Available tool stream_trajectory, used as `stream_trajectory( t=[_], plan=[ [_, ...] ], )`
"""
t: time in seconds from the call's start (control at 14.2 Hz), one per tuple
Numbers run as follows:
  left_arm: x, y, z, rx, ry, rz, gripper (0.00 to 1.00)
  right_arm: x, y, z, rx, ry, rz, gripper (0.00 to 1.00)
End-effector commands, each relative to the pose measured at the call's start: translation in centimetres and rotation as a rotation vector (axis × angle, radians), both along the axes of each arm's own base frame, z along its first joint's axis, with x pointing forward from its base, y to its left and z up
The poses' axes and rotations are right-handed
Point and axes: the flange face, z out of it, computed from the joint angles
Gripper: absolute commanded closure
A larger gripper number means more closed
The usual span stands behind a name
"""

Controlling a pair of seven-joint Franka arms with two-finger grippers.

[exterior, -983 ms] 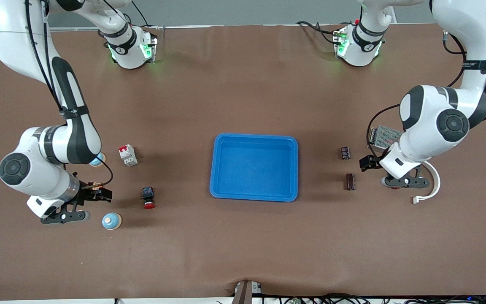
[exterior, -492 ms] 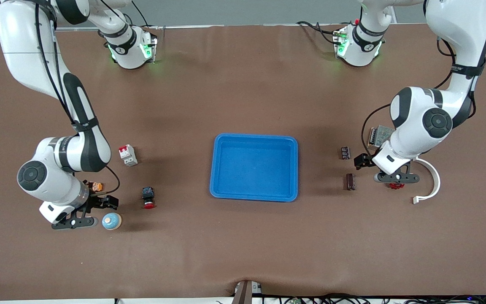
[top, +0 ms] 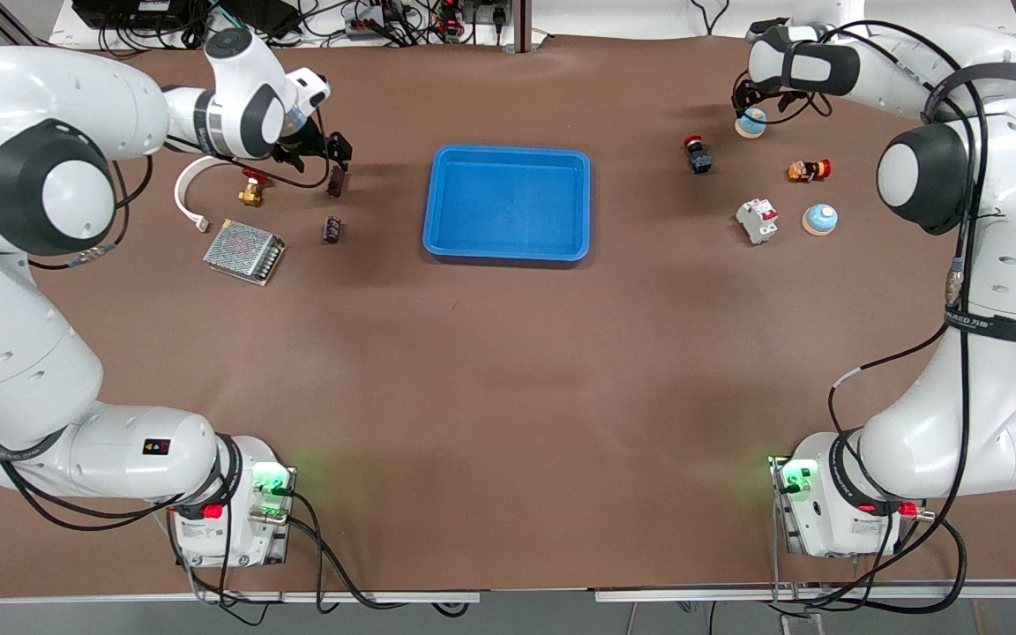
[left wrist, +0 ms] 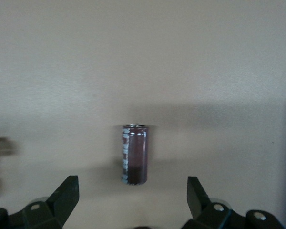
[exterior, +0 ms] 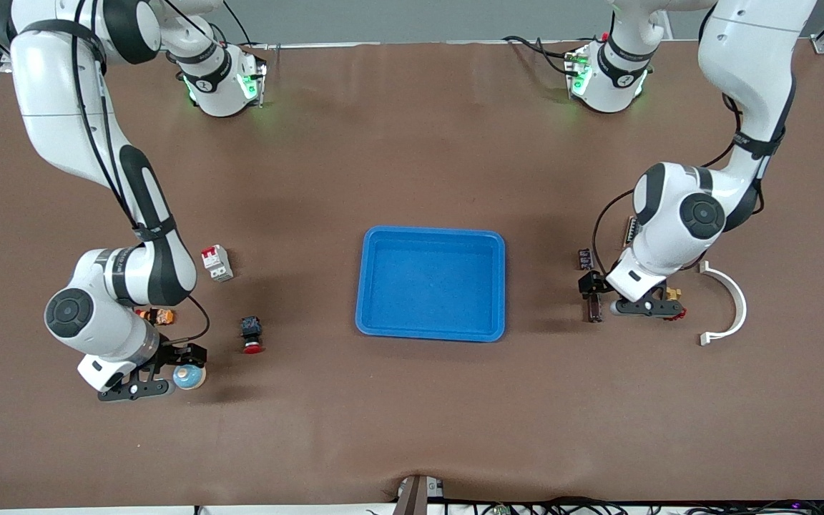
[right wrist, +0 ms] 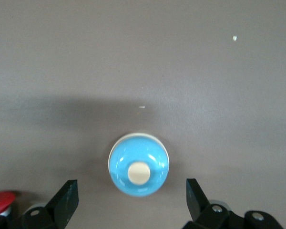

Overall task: Place electrolytic capacitor and blue bell in tray
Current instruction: 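Close the left gripper on the capacitor while the right gripper grips the bell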

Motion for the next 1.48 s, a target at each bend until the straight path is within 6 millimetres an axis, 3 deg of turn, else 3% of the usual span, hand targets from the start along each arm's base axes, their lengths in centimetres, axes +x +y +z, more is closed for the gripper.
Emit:
stream_trajectory(
  t=[0.0, 0.7, 1.4],
  plan=[
    [0.4, -0.4, -0.3, 0.004, -0.016, -0.001, 0.0, 0.9, 0.0, -1.2, 0.004, -0.035, 0.009, 0.0],
    [1.7, 0.1, -3.6, 0.006, -0.033, -0.013, 0.0, 0.9, -0.8, -2.9, 0.004, -0.047, -0.001, 0.0],
    [2.0, 0.1, -4.8, 0.007, -0.023, -0.016, 0.0, 0.9, -0.5, -3.5, 0.004, -0.066, 0.003, 0.0]
  ],
)
